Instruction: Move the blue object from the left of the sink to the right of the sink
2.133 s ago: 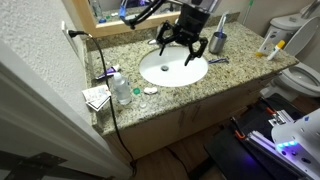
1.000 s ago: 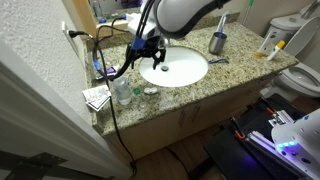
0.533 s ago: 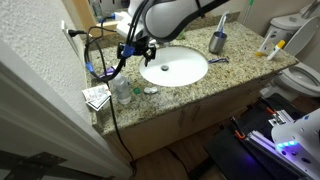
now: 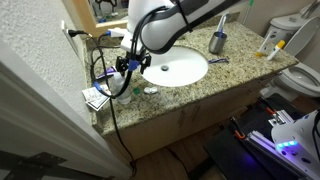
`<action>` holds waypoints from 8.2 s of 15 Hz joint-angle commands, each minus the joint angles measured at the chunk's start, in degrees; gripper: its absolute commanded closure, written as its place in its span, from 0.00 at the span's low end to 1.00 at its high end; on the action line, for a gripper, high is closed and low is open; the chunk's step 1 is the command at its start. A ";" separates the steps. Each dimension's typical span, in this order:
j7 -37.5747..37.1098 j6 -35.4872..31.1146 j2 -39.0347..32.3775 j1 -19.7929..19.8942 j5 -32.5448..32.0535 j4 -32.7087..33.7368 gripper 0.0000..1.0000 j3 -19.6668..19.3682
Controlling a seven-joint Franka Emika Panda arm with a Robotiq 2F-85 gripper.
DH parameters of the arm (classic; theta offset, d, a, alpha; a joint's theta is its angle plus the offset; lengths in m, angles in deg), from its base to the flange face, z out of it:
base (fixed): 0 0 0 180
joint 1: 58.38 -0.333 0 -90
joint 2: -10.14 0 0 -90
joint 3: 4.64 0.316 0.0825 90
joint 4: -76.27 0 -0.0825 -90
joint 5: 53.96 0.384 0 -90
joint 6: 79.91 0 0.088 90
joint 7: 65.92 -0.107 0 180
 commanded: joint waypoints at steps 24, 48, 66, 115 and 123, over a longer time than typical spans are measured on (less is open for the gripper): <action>2.72 -0.42 -4.90 -2.25 -7.46 5.49 0.00 -0.83; -5.87 -10.33 -8.58 -8.43 -18.62 4.30 0.25 -6.08; -9.64 9.19 14.09 -1.10 -12.55 -10.84 0.81 -3.25; -46.15 -13.10 37.62 22.46 4.34 -52.54 0.81 -35.41; -46.70 -23.47 26.80 24.69 11.01 -48.82 0.81 -29.16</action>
